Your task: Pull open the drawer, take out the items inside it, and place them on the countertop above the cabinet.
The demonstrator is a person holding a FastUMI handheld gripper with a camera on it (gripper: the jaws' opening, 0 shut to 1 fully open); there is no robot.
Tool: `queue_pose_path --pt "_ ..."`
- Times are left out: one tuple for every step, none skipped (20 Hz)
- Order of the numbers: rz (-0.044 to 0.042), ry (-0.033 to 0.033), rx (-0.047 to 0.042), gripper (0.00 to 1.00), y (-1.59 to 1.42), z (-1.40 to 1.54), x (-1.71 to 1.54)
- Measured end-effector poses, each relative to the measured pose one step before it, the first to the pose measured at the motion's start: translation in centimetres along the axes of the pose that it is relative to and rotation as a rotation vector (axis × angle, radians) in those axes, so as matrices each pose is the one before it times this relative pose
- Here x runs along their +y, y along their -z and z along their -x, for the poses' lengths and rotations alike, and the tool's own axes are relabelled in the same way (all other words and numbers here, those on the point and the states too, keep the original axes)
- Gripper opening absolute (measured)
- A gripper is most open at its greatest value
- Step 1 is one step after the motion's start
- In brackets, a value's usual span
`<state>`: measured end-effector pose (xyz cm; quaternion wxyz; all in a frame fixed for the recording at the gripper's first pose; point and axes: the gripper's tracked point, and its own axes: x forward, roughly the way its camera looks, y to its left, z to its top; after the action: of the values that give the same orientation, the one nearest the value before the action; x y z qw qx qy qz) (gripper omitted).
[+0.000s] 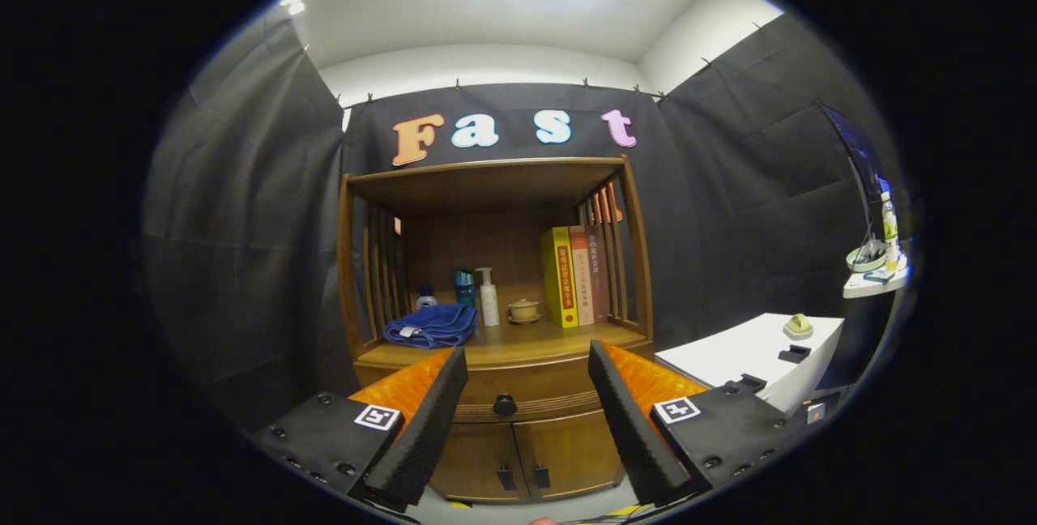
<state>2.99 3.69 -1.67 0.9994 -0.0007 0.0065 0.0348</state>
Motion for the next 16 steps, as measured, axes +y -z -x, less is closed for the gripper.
queue_pose_path --pt "0.00726 -0.01206 0.00372 0.98 0.428 -1.132 0.631" --pt "0.00804 -0.01701 0.00519 0.98 0.598 -1.192 0.625" --pt "0.00776 -0.0178 0.00167 0.98 0.685 -1.463 0.599" --pt "0.00915 -0.01205 0.00292 0.98 0.815 -1.533 0.291" --pt "0.01011 -0.00872 -0.0035 0.98 0.979 -1.488 0.032" --pt "0.01163 -0.00488 -0.00248 0.98 0.966 -1.468 0.302" --pt "0.00979 -0.00327 -0.00127 0.98 1.276 -1.546 0.114" --pt "0.0037 -0.00143 0.00168 0.98 1.468 -1.299 0.14" --pt "0.00174 0.00022 0.01294 0.98 1.912 -1.116 -0.004" --pt "0.00275 0.00011 0.0213 0.98 2.042 -1.083 -0.077" --pt "0.0035 0.00083 0.01587 0.98 1.688 -1.572 0.182" --pt "0.00402 0.0092 0.01446 0.99 1.32 -1.179 0.057" --pt "-0.00028 0.00717 0.00478 0.98 0.959 -1.105 0.048" --pt "-0.00299 0.00515 0.01031 0.98 0.98 -0.78 0.084" --pt "-0.00051 0.00807 0.01133 0.98 0.989 -0.456 -0.312" --pt "0.00333 0.00328 0.00992 0.98 0.755 -0.713 -0.154"
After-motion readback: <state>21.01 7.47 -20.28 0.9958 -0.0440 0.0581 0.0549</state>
